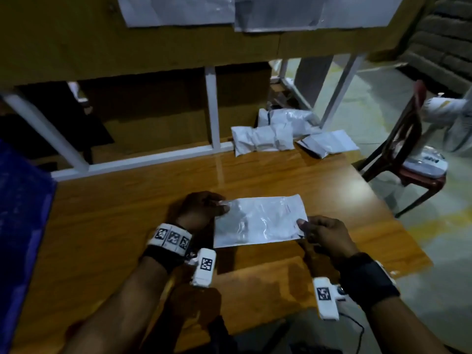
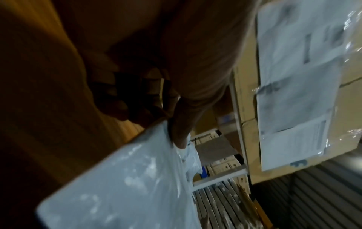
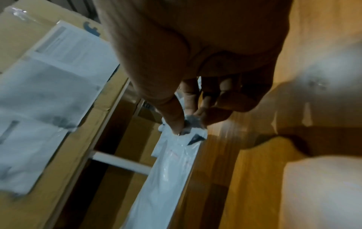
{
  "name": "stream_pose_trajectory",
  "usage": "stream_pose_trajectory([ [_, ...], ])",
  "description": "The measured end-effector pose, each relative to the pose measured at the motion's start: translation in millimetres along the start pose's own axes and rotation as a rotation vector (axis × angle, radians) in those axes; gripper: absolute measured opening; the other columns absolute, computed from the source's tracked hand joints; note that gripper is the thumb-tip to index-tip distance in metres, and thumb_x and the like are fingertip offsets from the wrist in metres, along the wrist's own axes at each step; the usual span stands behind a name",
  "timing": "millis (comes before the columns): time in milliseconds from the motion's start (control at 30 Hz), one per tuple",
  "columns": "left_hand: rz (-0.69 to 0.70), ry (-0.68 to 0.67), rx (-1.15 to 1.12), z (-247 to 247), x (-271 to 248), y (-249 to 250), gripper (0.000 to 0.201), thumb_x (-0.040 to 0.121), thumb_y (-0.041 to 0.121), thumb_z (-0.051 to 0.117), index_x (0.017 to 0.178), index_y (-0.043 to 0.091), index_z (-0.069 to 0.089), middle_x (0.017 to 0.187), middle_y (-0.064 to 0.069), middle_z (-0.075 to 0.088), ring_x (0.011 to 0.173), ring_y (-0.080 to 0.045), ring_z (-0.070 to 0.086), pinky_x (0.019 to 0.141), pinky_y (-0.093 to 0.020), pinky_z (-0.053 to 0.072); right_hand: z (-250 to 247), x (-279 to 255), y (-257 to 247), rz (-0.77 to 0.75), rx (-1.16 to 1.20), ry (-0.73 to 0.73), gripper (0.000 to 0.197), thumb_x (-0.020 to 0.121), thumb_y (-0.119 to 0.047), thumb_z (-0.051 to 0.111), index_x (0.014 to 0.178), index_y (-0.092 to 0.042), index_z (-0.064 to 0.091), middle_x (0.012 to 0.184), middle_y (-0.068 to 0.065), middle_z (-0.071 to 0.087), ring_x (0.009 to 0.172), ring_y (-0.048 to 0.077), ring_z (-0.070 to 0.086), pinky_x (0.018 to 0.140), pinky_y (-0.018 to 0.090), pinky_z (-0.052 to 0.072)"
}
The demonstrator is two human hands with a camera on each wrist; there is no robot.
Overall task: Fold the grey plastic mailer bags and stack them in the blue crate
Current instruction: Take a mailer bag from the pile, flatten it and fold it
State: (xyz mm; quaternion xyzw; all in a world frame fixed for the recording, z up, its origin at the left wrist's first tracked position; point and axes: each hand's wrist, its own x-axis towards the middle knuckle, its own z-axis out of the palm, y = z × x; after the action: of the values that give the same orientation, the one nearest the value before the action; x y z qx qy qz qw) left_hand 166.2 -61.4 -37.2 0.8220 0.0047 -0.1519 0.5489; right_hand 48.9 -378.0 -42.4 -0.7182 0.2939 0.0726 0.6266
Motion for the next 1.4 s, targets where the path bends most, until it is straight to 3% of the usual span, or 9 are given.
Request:
stream_pose_trajectory([
  [167,-0.140,0.137,-0.111,-50,-105,-52,0.027,0.077,0.006,0.087,0.101,0.005,0.074,0.073,-0.008,0.074,0.057,-0.018,0.064,0.047,-0.025,0.047,44,-56,44,-0.041,0.013,-0.191,0.029,0.089,-0.020,0.080,0.084,0.006,0.068,0.062,0.019,0.057,0.047,0.020,0.046,0.046,0.026,0.038],
  [300,-0.246,0.263,-0.116,-72,-156,-96,0.030,0.075,0.003,0.088,0.101,0.000,0.073,0.075,-0.015,0.073,0.058,-0.021,0.063,0.046,-0.024,0.047,85,-76,75,-0.050,-0.054,-0.232,0.030,0.083,-0.025,0.086,0.079,0.000,0.070,0.058,0.018,0.061,0.049,0.022,0.052,0.049,0.030,0.042],
  [467,-0.240,0.316,-0.087,-86,-192,-131,0.027,0.074,0.006,0.090,0.094,0.007,0.073,0.072,-0.006,0.067,0.065,-0.020,0.062,0.055,-0.027,0.050,109,-92,97,-0.144,-0.176,-0.215,0.046,0.062,-0.054,0.088,0.077,-0.012,0.076,0.066,0.014,0.073,0.057,0.031,0.070,0.059,0.043,0.058],
  [600,-0.228,0.356,-0.013,-90,-205,-153,0.029,0.079,0.015,0.088,0.102,0.014,0.070,0.080,-0.004,0.067,0.073,-0.027,0.067,0.058,-0.031,0.055,113,-104,105,-0.257,-0.380,-0.160,0.032,0.081,-0.049,0.080,0.074,-0.018,0.075,0.063,-0.001,0.074,0.061,0.018,0.073,0.068,0.045,0.062],
  [733,0.013,0.461,0.402,-83,-220,-155,0.030,0.083,0.041,0.078,0.110,0.030,0.070,0.105,0.003,0.067,0.088,-0.019,0.068,0.081,-0.037,0.057,116,-125,101,-0.451,-0.787,0.067,0.034,0.090,-0.060,0.063,0.098,-0.029,0.073,0.094,-0.009,0.074,0.087,0.017,0.070,0.074,0.032,0.054],
  [900,0.346,0.318,0.761,-22,-227,-151,0.054,0.098,0.052,0.044,0.140,0.021,0.058,0.148,-0.006,0.055,0.136,-0.025,0.050,0.111,-0.043,0.044,155,-132,96,-0.967,-0.984,0.019,0.038,0.101,-0.042,0.058,0.131,-0.019,0.064,0.144,0.008,0.056,0.134,0.029,0.050,0.103,0.043,0.047],
  [1033,0.239,0.114,0.986,11,-216,-160,0.074,0.102,0.055,0.013,0.161,0.012,0.024,0.170,-0.010,0.014,0.158,-0.023,0.010,0.126,-0.049,0.005,186,-117,94,-0.902,-1.235,-0.114,0.059,0.109,-0.048,0.021,0.158,-0.019,0.034,0.170,0.002,0.014,0.158,0.021,0.007,0.125,0.057,0.016],
  [1167,0.251,0.071,1.054,9,-207,-166,0.081,0.103,0.063,0.005,0.160,0.007,0.018,0.169,-0.010,0.013,0.157,-0.023,0.012,0.122,-0.050,0.005,191,-115,109,-0.817,-1.318,-0.170,0.079,0.100,-0.067,-0.007,0.165,-0.025,0.004,0.171,-0.002,-0.009,0.157,0.017,-0.009,0.126,0.052,-0.003],
  [1400,0.262,0.036,1.061,7,-203,-167,0.078,0.102,0.062,0.015,0.163,0.015,0.007,0.171,-0.005,-0.005,0.157,-0.021,-0.007,0.124,-0.049,-0.005,193,-115,113,-0.806,-1.356,-0.148,0.063,0.106,-0.059,0.006,0.163,-0.035,-0.007,0.170,-0.002,-0.019,0.157,0.019,-0.015,0.125,0.053,-0.006],
])
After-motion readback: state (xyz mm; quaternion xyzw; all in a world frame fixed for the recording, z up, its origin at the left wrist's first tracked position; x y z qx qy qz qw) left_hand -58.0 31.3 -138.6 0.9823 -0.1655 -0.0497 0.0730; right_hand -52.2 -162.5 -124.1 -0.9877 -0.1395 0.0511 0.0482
